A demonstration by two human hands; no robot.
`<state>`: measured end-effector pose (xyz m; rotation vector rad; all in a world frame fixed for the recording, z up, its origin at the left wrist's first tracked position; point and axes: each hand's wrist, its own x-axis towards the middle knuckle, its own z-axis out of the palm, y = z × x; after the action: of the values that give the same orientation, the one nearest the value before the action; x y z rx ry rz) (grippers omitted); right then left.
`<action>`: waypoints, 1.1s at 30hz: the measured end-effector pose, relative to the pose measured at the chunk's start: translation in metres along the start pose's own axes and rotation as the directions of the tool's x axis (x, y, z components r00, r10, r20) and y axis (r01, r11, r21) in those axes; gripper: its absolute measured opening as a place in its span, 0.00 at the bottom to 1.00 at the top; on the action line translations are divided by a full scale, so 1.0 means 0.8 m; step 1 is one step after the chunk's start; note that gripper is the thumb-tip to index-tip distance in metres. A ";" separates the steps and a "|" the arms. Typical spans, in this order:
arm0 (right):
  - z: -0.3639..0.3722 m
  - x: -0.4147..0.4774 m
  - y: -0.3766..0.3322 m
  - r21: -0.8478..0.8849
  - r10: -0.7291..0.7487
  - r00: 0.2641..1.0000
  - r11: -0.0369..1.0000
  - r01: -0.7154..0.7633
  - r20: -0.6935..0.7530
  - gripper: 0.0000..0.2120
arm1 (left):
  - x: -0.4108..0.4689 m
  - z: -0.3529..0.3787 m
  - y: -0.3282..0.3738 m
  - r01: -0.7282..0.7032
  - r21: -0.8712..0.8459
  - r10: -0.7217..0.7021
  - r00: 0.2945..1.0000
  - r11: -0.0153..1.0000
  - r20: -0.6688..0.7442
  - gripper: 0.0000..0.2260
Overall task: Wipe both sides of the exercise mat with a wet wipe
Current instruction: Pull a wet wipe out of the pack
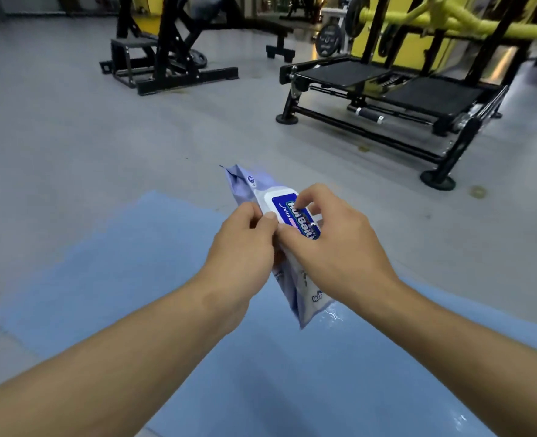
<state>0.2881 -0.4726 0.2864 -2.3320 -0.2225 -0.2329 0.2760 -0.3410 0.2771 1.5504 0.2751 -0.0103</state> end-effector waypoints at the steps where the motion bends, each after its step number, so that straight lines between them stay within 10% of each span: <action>1: -0.004 -0.004 0.001 0.019 -0.002 1.000 1.000 0.002 -0.022 0.14 | -0.002 -0.001 0.001 -0.020 0.015 0.020 1.000 1.000 0.016 0.09; 33: 0.021 -0.002 -0.013 0.263 0.008 0.998 0.965 0.009 -0.063 0.12 | 0.011 -0.046 -0.019 -0.107 -0.209 0.154 0.962 0.972 0.226 0.12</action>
<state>0.2859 -0.4533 0.2814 -2.0575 -0.2095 -0.2605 0.2754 -0.3039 0.2607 1.3534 -0.0201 -0.0657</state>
